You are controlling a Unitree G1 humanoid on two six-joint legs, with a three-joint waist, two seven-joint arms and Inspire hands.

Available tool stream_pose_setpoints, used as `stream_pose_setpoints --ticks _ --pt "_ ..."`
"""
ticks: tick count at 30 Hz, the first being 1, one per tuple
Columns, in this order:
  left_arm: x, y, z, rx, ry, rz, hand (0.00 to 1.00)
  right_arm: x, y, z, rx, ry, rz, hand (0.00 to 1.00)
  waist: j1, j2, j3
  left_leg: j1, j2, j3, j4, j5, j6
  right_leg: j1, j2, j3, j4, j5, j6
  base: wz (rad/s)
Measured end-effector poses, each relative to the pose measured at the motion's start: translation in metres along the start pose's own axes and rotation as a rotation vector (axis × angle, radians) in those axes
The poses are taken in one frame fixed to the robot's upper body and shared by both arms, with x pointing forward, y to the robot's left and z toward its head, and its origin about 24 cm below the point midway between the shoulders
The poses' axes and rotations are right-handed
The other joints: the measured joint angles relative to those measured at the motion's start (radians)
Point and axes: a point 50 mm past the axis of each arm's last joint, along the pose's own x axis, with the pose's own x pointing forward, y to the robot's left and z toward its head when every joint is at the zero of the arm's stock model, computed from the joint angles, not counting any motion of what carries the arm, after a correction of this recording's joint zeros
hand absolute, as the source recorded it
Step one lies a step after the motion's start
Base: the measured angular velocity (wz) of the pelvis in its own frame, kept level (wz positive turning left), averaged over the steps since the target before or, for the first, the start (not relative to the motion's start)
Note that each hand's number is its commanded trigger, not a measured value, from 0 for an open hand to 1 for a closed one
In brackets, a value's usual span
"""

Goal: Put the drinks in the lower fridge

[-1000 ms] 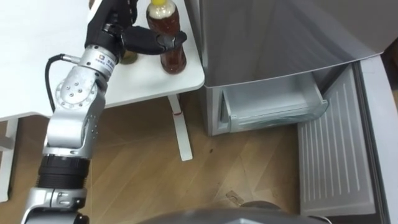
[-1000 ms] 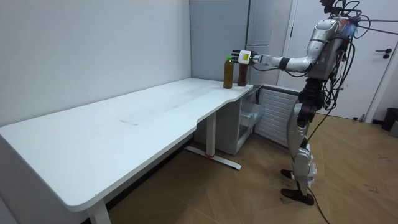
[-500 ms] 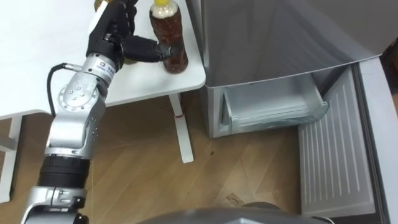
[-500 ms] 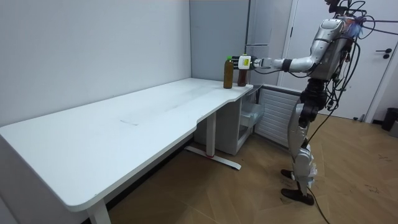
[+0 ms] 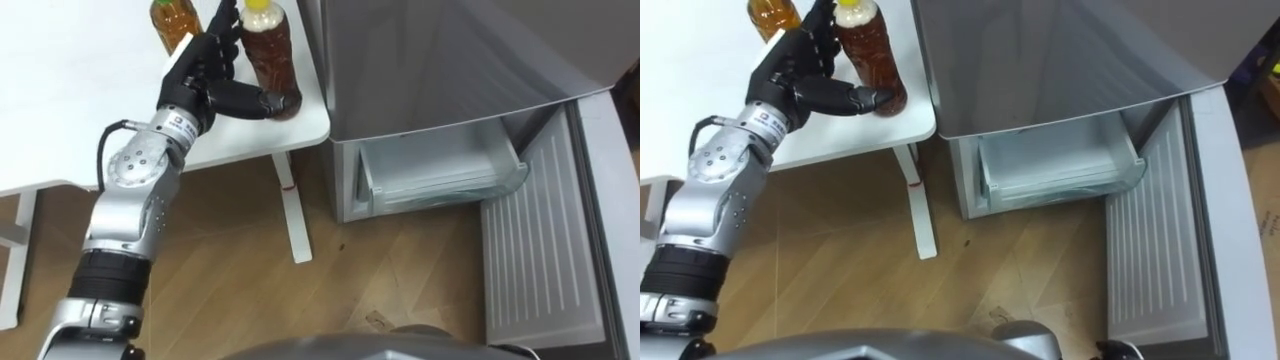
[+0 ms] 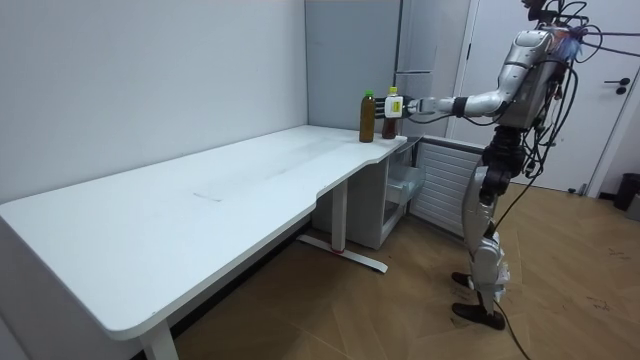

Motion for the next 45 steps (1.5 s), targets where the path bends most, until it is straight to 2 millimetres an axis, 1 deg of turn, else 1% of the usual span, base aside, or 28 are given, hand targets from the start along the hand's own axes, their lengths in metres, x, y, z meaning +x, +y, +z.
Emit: stream_pose_setpoints --ticks 4,10,14,19,21,23,26,31,32,33,34,37,39,41,45 --pt "0.000 0.000 -0.002 -0.057 0.001 -0.009 0.00 0.000 0.001 0.000 -0.012 0.000 0.003 0.00 0.002 0.002 0.0008 0.001 0.000 0.001 0.000 0.000 0.000 -0.001 0.001 0.006 0.000 0.000 0.000 -0.04" --pt "0.000 0.001 -0.005 -0.141 0.000 -0.016 0.00 0.000 0.002 0.001 -0.013 -0.003 0.007 0.00 -0.001 0.009 0.0054 0.000 0.001 0.002 0.000 0.000 0.000 -0.002 0.001 0.006 0.000 0.000 0.000 0.00" --pt "0.004 0.001 -0.002 -0.194 -0.015 -0.020 0.00 0.000 0.002 0.001 -0.015 -0.004 0.009 0.00 -0.001 0.007 0.0092 0.000 0.001 0.002 0.000 0.000 0.000 -0.002 0.001 0.003 0.000 0.000 0.000 0.00" --pt "0.010 0.001 0.003 -0.214 -0.031 -0.025 0.00 0.000 0.001 0.004 -0.015 -0.009 0.011 0.00 -0.001 0.001 0.0130 0.000 0.000 0.002 0.000 0.000 0.000 -0.004 0.001 0.003 -0.001 0.000 0.000 0.00" --pt "0.012 0.001 0.005 -0.215 -0.032 -0.025 0.00 0.000 0.001 0.005 -0.019 -0.012 0.015 0.00 -0.001 0.001 0.0130 -0.001 0.000 0.002 0.000 0.000 0.000 -0.007 0.002 0.003 0.000 0.000 0.000 0.00" --pt "0.014 0.001 0.007 -0.226 -0.042 -0.030 0.00 0.000 0.001 0.006 -0.021 -0.014 0.014 0.00 -0.001 0.003 0.0103 -0.010 0.000 0.002 0.001 0.000 0.000 -0.017 0.006 0.005 0.002 0.000 0.000 0.00" --pt "0.019 0.002 0.010 -0.224 -0.044 -0.031 0.00 0.000 0.001 0.006 -0.021 -0.014 0.013 0.00 0.000 0.004 0.0089 -0.011 0.002 0.002 0.001 0.000 0.000 -0.019 0.007 0.007 0.003 0.000 -0.001 0.00" --pt "0.021 0.003 0.010 -0.256 -0.044 -0.028 0.00 0.000 0.001 0.007 -0.019 -0.016 0.013 0.00 -0.002 0.003 0.0084 -0.010 0.005 0.002 0.001 0.000 0.000 -0.019 0.008 0.010 0.002 0.000 -0.001 -0.03" --pt "0.021 0.003 0.010 -0.264 -0.045 -0.027 0.55 0.000 0.001 0.006 -0.019 -0.014 0.013 0.00 -0.003 0.003 0.0079 -0.009 0.007 0.001 0.001 0.000 0.000 -0.018 0.009 0.011 0.002 0.000 -0.001 0.00" --pt "0.021 0.003 0.010 -0.264 -0.045 -0.027 0.89 0.000 0.001 0.006 -0.019 -0.012 0.013 0.00 -0.003 0.002 0.0078 -0.009 0.009 0.001 0.000 0.000 0.000 -0.018 0.009 0.011 0.002 0.001 -0.001 0.00" --pt "0.021 0.004 0.010 -0.265 -0.045 -0.026 1.00 0.000 0.001 0.006 -0.019 -0.012 0.013 0.00 -0.003 0.002 0.0079 -0.007 0.009 0.001 0.000 0.000 0.000 -0.017 0.009 0.012 0.002 0.001 -0.001 0.00" --pt "0.020 0.004 0.008 -0.270 -0.038 -0.022 1.00 0.000 0.001 0.006 -0.019 -0.013 0.013 0.00 -0.003 0.002 0.0080 -0.001 0.010 0.001 -0.002 0.000 0.000 -0.013 0.009 0.013 0.004 0.001 -0.002 0.00" --pt "0.020 0.005 0.008 -0.287 -0.039 -0.020 1.00 0.000 0.001 0.006 -0.019 -0.013 0.014 0.00 -0.003 0.000 0.0095 -0.002 0.009 0.001 -0.002 0.000 0.000 -0.015 0.009 0.012 0.005 0.001 -0.002 0.00" --pt "0.020 0.005 0.008 -0.293 -0.040 -0.020 1.00 0.000 0.001 0.007 -0.019 -0.013 0.014 0.00 -0.003 -0.002 0.0098 -0.004 0.003 0.004 -0.001 0.000 0.000 -0.019 0.010 0.015 0.006 0.001 -0.002 0.00" --pt "0.020 0.006 0.006 -0.294 -0.030 -0.017 1.00 0.000 0.001 0.006 -0.018 -0.002 0.015 0.00 -0.002 -0.007 0.0099 -0.004 0.002 0.007 -0.001 0.000 0.000 -0.019 0.011 0.022 0.005 0.001 -0.002 -0.02"
